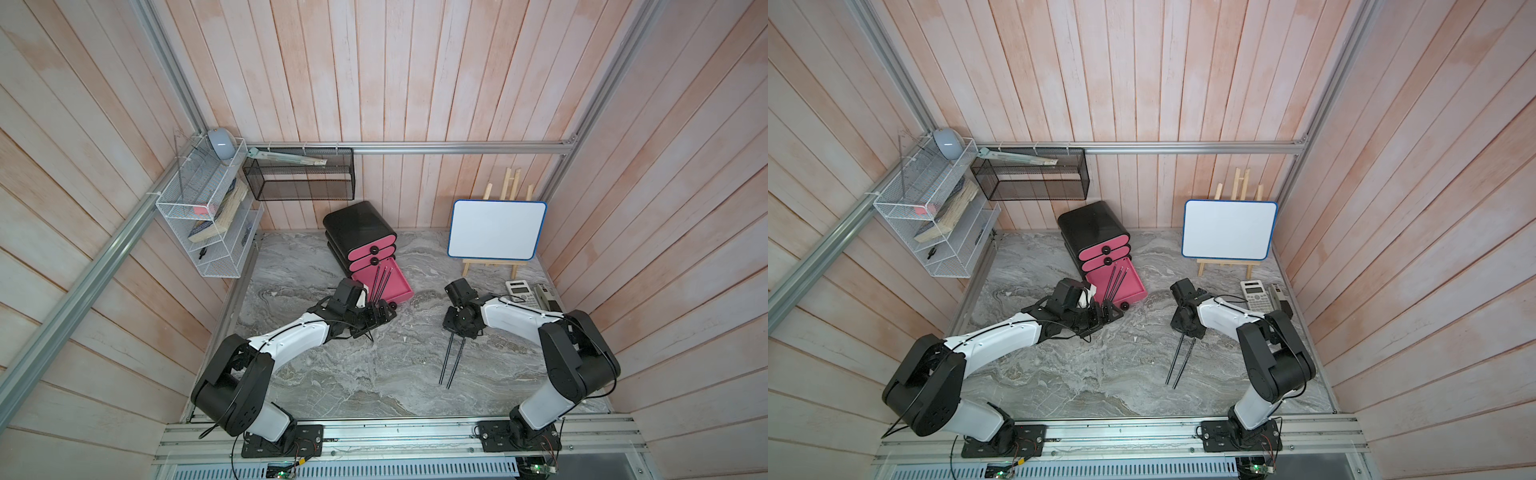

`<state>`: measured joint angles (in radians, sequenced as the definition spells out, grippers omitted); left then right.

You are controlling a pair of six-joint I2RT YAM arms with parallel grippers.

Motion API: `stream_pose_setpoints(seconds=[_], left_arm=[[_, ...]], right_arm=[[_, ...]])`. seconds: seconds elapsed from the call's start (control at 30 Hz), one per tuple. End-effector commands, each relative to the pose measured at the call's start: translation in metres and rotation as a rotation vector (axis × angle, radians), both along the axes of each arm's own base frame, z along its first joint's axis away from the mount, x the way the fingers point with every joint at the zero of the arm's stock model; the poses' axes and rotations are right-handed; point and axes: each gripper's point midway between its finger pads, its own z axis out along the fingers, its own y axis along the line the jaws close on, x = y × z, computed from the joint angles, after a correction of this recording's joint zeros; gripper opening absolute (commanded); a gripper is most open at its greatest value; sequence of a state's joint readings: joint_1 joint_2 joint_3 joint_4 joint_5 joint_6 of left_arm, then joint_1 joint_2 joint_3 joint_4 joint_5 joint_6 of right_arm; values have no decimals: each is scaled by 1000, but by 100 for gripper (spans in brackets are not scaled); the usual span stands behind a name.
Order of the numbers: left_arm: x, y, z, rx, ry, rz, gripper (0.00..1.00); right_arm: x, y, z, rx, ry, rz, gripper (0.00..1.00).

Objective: Please place the pencils in the drawer according to their color
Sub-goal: Pick up the pencil from the center of the board, then place the pencil in the drawer.

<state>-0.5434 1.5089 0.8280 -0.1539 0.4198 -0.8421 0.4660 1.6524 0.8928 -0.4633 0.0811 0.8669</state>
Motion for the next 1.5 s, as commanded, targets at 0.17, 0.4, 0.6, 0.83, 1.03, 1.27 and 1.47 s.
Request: stream_pose_setpoints(seconds=[0.17, 0.4, 0.6, 0.83, 1.03, 1.27, 1.47], left_arm=[[2, 16, 1, -44, 11, 45, 100], [4, 27, 7, -43, 1, 66, 100], [11, 40, 13, -49, -7, 100, 100], [24, 57, 27, -60, -32, 134, 100], [32, 61, 35, -55, -47, 135, 100], [33, 63, 40, -55, -54, 137, 99], [34, 64, 42, -56, -56, 140, 99]], right_arm=[[-16, 38, -1, 167, 88, 8, 0], [17, 79, 43, 293, -9, 37, 0], [45, 113, 77, 400, -81, 56, 0], [80, 143, 101, 487, -150, 39, 0], [117, 161, 112, 523, -210, 1, 0], [165, 168, 115, 535, -277, -61, 0], [200, 156, 109, 485, -311, -106, 0]])
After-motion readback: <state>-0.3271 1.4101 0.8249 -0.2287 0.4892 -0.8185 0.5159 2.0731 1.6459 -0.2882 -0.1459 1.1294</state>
